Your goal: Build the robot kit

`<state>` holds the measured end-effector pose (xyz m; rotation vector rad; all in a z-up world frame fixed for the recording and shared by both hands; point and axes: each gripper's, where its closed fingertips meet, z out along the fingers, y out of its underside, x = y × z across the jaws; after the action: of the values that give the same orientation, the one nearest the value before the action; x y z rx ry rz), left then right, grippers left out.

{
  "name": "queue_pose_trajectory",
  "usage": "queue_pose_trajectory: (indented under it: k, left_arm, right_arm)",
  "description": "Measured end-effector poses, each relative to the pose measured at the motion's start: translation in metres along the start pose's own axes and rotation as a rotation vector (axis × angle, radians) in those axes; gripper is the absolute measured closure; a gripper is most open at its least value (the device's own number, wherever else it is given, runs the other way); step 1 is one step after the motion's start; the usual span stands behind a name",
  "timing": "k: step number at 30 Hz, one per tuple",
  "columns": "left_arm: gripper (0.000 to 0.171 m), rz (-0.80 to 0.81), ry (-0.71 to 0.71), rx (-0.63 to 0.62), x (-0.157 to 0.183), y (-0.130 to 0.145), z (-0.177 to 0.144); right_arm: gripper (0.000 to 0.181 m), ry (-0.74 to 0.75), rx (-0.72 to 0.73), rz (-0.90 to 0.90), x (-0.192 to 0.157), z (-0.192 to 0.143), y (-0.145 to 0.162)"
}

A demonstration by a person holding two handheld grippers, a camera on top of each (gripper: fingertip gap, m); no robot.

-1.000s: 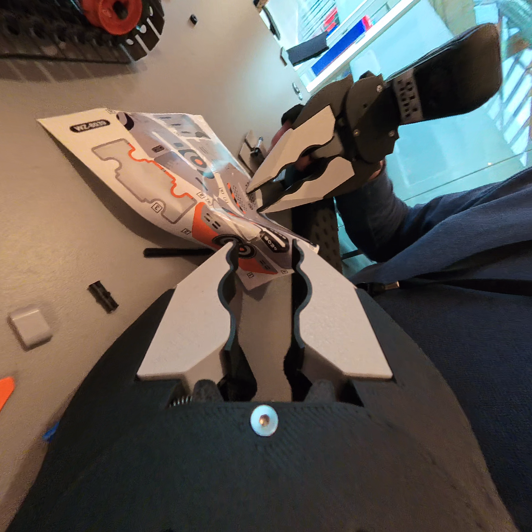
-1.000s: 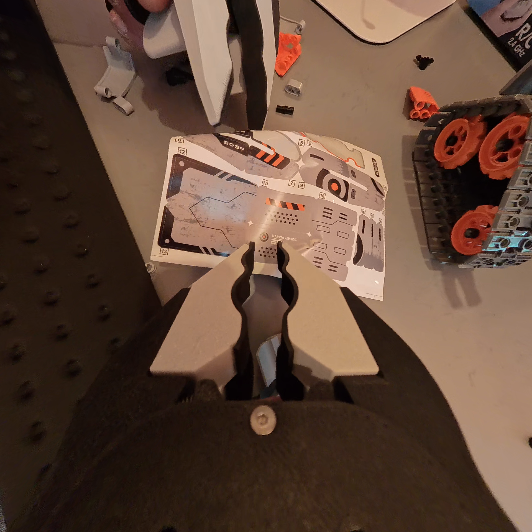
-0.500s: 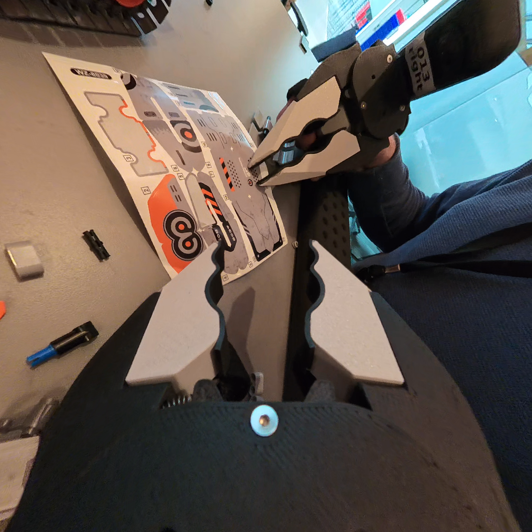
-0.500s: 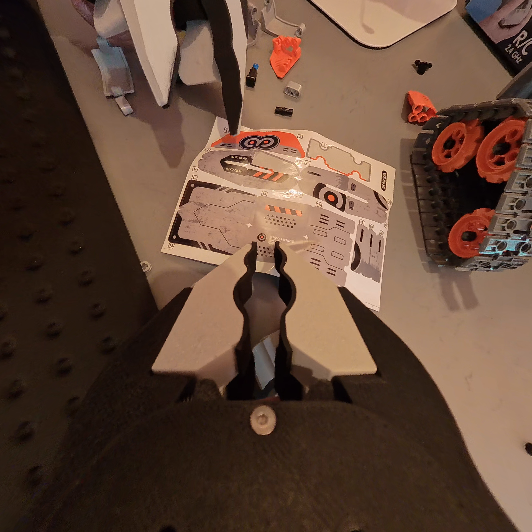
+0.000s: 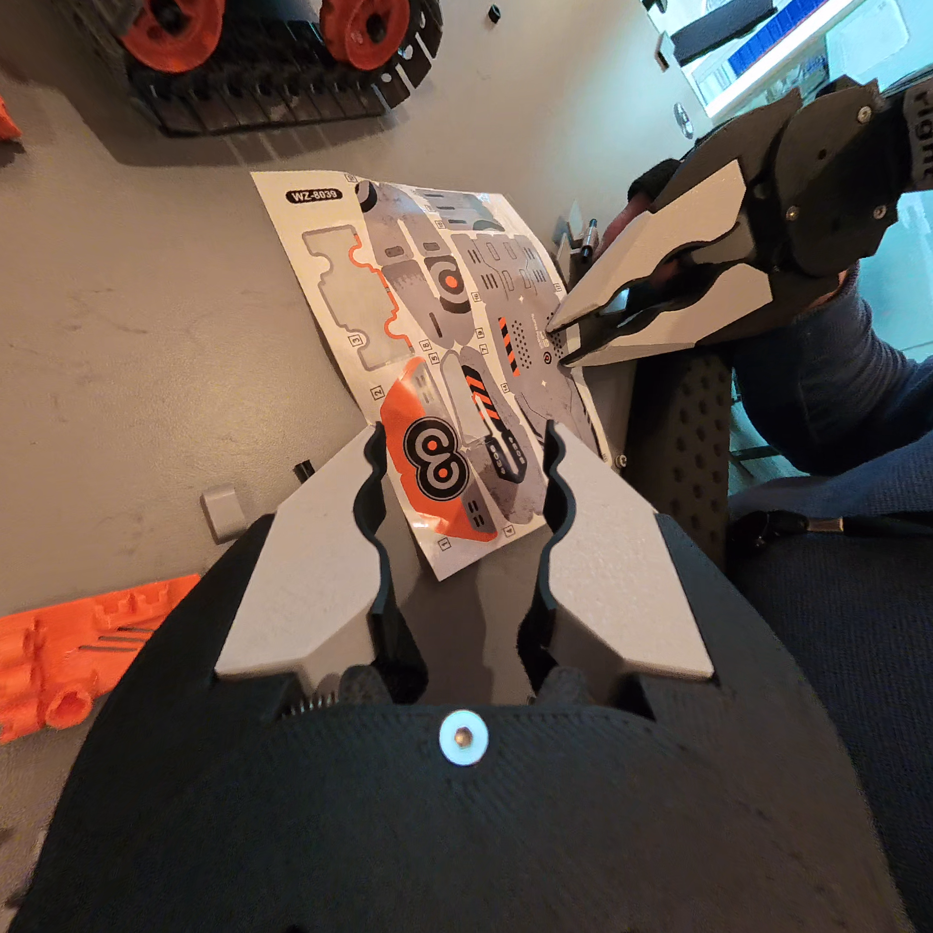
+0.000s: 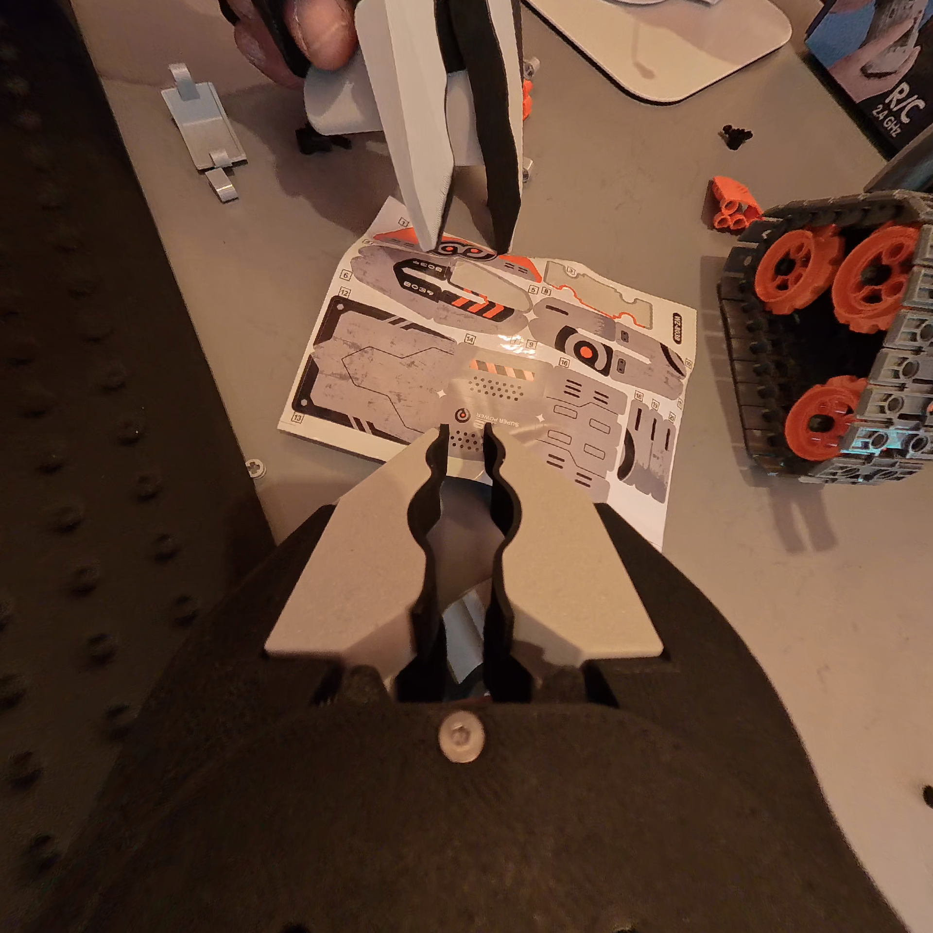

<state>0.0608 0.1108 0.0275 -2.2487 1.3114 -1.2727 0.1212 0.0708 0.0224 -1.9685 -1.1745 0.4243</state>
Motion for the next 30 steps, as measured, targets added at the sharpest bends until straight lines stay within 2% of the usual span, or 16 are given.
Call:
queue_pose_trajectory:
  k: [3,6,9,13,15,18,21,26,30]
  left_arm:
    - [0.11,-0.01,0.047,-0.015,0.005,0.0,0.001]
    - [0.122,-0.02,0.158,-0.013,0.021,0.001,0.005]
    - [0.124,-0.029,0.234,0.031,0.032,-0.006,0.007]
    - [0.119,-0.018,0.319,0.037,0.046,-0.004,0.003]
    - [0.112,-0.009,0.314,0.021,0.046,0.001,0.002]
    - [0.113,-0.006,0.333,0.028,0.051,0.005,0.0]
    - [0.124,-0.019,0.361,0.072,0.054,0.004,-0.004]
    - [0.129,-0.058,0.425,0.158,0.063,-0.004,-0.015]
    - [0.125,-0.026,0.361,0.19,0.065,-0.003,-0.017]
  right_arm:
    - [0.171,-0.001,0.011,0.007,0.001,0.0,0.0]
    - [0.173,-0.006,0.02,0.008,0.001,0.001,-0.001]
    - [0.175,-0.006,0.024,0.012,0.003,0.001,-0.001]
    - [0.178,-0.006,0.029,0.019,0.004,0.001,-0.001]
    - [0.178,-0.008,0.03,0.023,0.005,0.001,-0.001]
    - [0.179,-0.004,0.029,0.02,0.005,0.002,-0.002]
    - [0.179,0.005,0.025,0.007,0.005,0.002,-0.002]
    - [0.177,0.012,0.017,-0.001,0.003,0.002,-0.002]
    - [0.176,0.021,0.005,-0.008,0.002,0.001,-0.002]
